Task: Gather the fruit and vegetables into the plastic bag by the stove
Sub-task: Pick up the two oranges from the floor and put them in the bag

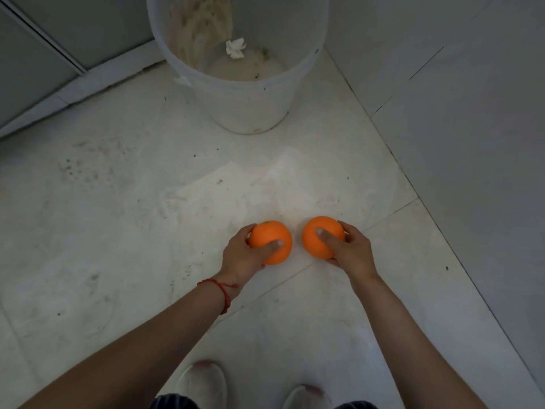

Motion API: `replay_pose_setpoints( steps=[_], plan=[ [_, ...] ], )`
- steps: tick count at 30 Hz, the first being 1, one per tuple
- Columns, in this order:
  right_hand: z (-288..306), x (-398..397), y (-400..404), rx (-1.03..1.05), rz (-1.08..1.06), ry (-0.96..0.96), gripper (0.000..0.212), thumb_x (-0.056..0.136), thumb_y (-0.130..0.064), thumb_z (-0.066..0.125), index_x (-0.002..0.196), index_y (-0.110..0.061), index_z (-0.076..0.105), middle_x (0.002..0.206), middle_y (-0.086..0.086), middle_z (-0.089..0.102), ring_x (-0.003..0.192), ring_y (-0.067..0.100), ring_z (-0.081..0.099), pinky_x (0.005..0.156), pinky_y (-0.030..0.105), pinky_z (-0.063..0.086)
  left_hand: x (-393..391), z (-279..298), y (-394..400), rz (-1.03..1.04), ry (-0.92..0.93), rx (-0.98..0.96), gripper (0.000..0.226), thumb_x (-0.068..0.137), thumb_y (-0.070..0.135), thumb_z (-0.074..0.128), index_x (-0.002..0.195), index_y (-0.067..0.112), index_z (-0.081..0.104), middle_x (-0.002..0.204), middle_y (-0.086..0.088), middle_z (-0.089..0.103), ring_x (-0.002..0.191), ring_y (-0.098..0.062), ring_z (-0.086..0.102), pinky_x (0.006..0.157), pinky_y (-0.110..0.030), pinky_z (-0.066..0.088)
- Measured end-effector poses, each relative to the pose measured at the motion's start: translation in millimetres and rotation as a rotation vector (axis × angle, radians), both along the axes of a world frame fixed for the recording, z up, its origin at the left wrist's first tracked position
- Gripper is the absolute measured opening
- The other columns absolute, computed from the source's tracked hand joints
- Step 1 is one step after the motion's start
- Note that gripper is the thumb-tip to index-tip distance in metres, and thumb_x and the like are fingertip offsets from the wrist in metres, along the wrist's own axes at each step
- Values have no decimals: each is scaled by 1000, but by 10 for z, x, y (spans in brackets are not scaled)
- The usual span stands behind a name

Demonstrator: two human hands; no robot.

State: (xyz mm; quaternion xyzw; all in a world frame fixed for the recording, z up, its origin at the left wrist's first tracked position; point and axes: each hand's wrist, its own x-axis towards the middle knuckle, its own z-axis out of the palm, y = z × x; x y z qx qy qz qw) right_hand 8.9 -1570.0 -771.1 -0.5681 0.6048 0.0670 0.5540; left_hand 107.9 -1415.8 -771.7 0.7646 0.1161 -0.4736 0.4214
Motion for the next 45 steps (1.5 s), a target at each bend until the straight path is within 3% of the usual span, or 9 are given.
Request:
replay_pose_setpoints(
  steps=[6, 11, 18, 29, 35, 45],
  plan=[
    [398, -97, 10, 62, -71, -22, 61, 76, -24, 73, 131, -13, 49, 134, 11, 47, 112, 26, 53, 81, 41, 55, 32, 355, 60, 134, 62, -25, 61, 73, 23, 75, 129, 15, 49, 128, -14, 49, 108, -30, 55, 76, -40, 56],
    [1025, -158, 90, 98, -107, -59, 54, 78, -19, 72, 127, -11, 51, 121, 7, 49, 105, 25, 54, 79, 41, 54, 28, 980, 158, 226, 77, -55, 58, 75, 20, 74, 127, 16, 49, 127, -13, 48, 103, -28, 55, 70, -34, 56],
    [1968, -195, 190, 90, -95, -158, 46, 78, -16, 72, 121, -15, 55, 113, 3, 53, 101, 22, 58, 67, 29, 54, 9, 1956, 246, 326, 59, -90, 59, 76, 20, 72, 129, 13, 47, 127, -13, 47, 106, -28, 56, 74, -36, 57],
    [3746, -208, 231, 127, -185, -271, 34, 79, -12, 69, 110, -18, 55, 109, 4, 58, 93, 17, 61, 75, 37, 55, 41, 3825, 321, 483, 9, -186, 54, 79, 15, 69, 128, 12, 46, 118, -11, 50, 106, -27, 57, 68, -32, 59],
    [4754, -181, 294, 168, -232, -354, 40, 81, -15, 66, 119, -11, 55, 103, -3, 60, 86, 6, 61, 70, 32, 58, 36, 4815, 279, 467, -36, -261, 40, 80, 12, 68, 115, 17, 49, 98, 1, 56, 87, -12, 60, 71, -33, 58],
    [6160, -167, 451, 131, -254, -472, 43, 81, -15, 66, 122, -10, 54, 111, 3, 59, 86, 7, 61, 69, 32, 56, 35, 6199, 417, 473, -96, -326, 44, 79, 12, 68, 120, 14, 52, 114, -11, 56, 95, -21, 60, 73, -36, 58]
  ],
)
